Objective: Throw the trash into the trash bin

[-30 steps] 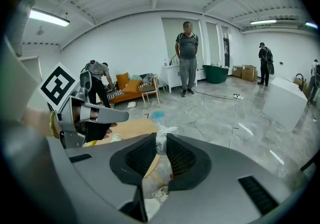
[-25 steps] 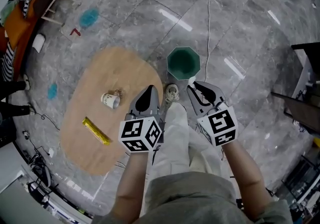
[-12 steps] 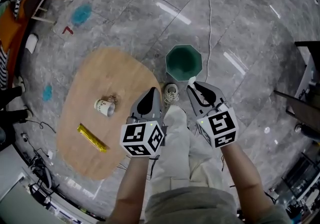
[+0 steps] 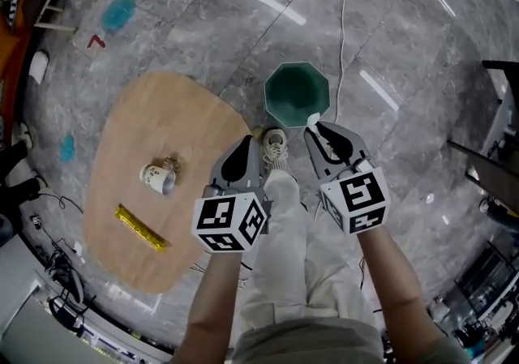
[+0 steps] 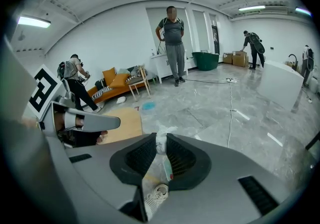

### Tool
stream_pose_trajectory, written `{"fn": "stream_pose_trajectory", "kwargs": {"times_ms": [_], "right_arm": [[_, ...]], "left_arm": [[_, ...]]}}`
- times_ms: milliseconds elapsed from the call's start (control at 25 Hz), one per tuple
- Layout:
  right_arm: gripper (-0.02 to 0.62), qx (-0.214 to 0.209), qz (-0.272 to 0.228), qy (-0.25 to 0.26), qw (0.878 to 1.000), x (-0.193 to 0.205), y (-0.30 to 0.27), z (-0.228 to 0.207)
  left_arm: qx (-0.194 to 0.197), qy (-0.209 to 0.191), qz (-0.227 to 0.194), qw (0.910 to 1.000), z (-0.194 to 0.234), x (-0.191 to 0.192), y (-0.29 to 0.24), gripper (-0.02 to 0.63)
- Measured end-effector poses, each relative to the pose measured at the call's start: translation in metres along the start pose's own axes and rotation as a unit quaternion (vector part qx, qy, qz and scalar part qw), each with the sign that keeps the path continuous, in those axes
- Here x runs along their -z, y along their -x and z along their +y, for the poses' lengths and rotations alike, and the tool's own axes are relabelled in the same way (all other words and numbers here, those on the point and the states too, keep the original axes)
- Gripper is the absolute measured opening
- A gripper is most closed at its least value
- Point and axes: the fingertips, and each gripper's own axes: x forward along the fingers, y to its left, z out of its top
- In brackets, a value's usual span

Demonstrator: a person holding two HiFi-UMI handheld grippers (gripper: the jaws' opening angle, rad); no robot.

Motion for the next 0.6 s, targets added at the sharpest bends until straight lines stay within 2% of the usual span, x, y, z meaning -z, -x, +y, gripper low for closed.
{"fn": "stream_pose_trajectory", "kwargs": {"times_ms": [600], "right_arm": [[0.063,0.012,0.025,-0.023,0.999,0.033,-0.048,-0.027]], "left_arm": [[0.002,-0.007,0.030,0.9995,0.017,0.026,-0.046,0.000]]}}
